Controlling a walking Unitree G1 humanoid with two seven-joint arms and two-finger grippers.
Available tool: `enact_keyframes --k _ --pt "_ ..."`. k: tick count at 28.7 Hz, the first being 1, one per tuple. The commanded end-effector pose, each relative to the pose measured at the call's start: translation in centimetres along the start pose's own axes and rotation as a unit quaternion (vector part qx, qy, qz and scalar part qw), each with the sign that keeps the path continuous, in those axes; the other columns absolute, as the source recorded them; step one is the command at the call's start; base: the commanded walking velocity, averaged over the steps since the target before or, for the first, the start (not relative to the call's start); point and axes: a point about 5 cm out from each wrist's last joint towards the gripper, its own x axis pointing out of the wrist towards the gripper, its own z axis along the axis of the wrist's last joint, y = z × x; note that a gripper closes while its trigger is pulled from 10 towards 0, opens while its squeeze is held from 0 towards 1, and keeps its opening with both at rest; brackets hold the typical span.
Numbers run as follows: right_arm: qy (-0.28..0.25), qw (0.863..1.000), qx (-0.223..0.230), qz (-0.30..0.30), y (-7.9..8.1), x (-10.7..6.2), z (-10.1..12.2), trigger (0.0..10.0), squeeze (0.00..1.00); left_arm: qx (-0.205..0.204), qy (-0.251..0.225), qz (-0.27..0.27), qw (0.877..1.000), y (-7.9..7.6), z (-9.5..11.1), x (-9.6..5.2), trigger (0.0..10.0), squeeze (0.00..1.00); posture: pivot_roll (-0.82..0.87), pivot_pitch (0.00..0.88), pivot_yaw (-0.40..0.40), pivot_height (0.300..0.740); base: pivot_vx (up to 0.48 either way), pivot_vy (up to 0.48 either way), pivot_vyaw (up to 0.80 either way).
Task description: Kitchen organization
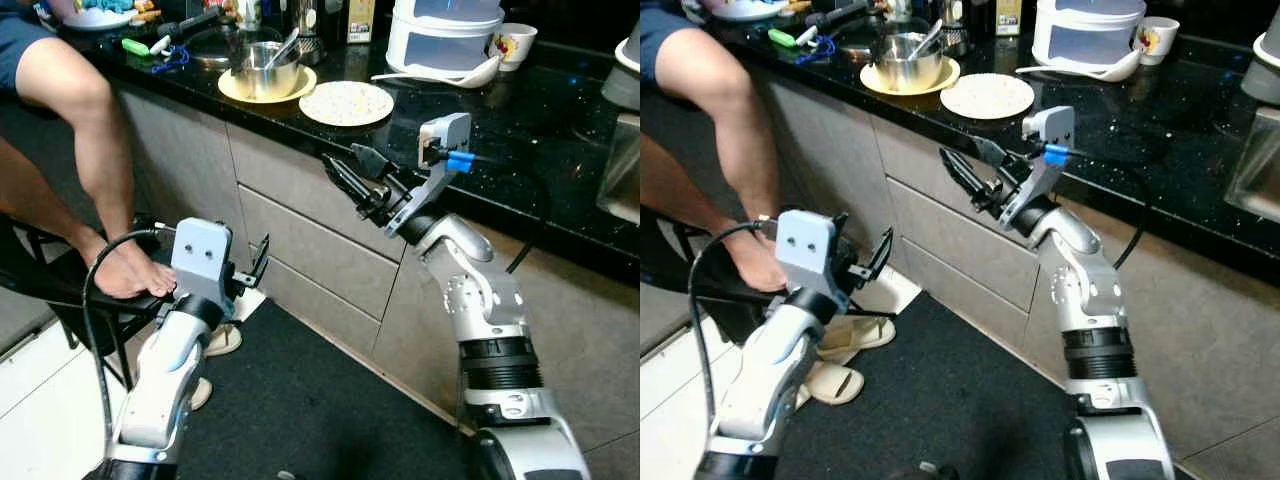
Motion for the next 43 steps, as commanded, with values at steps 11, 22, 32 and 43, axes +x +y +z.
enact_keyframes --k 11,22,32,43 --pt "0.024 0.999 -0.029 -0.028 0.0 -0.3 -1.0 10.0 0.00 -0.009 0.022 -0.012 1.000 -0.2 -0.7 0.2 10.0 0.00 0.03 0.030 -0.005 0.740 0.155 0.000 0.00" --pt "0.036 0.999 -0.037 0.015 1.3 0.4 -1.4 10.0 0.00 -0.010 0.018 -0.025 0.999 -1.0 -0.5 0.3 10.0 0.00 0.04 0.046 -0.022 0.740 0.288 0.000 0.00" --pt "0.034 0.998 -0.041 0.033 2.2 1.4 -1.3 10.0 0.00 -0.007 0.016 -0.023 1.000 -1.1 -0.4 0.4 10.0 0.00 0.05 0.046 -0.027 0.740 0.280 0.000 0.00" --pt "0.041 0.998 -0.050 0.010 1.7 1.7 -1.4 10.0 0.00 -0.002 0.017 -0.022 1.000 -0.9 -0.3 0.0 10.0 0.00 0.06 0.046 -0.033 0.740 0.277 0.000 -0.13"
